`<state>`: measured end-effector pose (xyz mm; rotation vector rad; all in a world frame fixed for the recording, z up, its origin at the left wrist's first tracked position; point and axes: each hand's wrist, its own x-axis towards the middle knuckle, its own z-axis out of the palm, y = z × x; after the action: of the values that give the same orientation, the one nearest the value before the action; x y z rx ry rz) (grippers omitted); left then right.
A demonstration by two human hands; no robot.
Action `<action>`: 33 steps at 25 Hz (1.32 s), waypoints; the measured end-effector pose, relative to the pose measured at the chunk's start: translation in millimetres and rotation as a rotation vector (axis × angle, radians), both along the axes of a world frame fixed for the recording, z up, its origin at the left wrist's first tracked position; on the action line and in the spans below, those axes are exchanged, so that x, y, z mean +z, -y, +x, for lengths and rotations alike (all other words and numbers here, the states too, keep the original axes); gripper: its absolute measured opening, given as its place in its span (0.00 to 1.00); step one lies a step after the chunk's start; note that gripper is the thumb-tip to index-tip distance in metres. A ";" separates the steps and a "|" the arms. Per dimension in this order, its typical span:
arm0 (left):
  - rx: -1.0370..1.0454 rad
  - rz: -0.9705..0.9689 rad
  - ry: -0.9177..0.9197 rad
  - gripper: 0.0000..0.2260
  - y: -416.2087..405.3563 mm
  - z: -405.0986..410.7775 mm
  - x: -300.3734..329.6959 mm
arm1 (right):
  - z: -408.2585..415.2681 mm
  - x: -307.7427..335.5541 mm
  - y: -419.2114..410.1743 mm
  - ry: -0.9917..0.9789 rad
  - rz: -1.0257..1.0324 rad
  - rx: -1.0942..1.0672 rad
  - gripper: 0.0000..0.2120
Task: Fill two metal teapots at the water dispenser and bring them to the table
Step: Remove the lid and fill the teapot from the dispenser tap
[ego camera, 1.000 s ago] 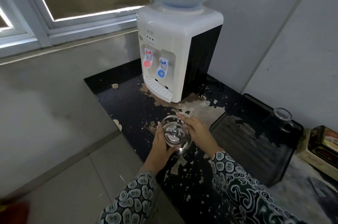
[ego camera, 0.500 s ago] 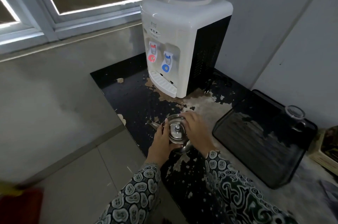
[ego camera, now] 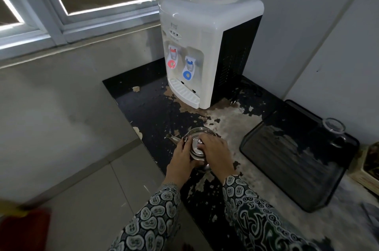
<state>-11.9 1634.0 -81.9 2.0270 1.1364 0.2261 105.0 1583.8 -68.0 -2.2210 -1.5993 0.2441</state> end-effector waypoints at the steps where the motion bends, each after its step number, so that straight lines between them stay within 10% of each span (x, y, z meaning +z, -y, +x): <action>1: 0.001 -0.002 0.002 0.36 0.3 -0.3 -0.6 | -0.8 -2.1 -0.1 -0.010 0.010 -0.007 0.10; 12: 0.033 -0.035 0.010 0.36 0.3 0.7 -0.7 | -13.3 -13.8 -1.7 -0.101 0.144 -0.125 0.22; 24: 0.033 -0.004 0.056 0.46 3.0 -0.6 9.2 | 21.4 28.4 7.0 -0.725 0.316 -0.191 0.10; 33: 0.020 -0.003 0.038 0.44 0.7 -2.3 7.3 | 31.6 -47.8 68.5 -0.552 0.164 -0.571 0.06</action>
<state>-14.3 1633.3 -74.6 2.0013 1.1330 0.2712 136.6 1515.4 -115.8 -2.1252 -0.6491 0.4838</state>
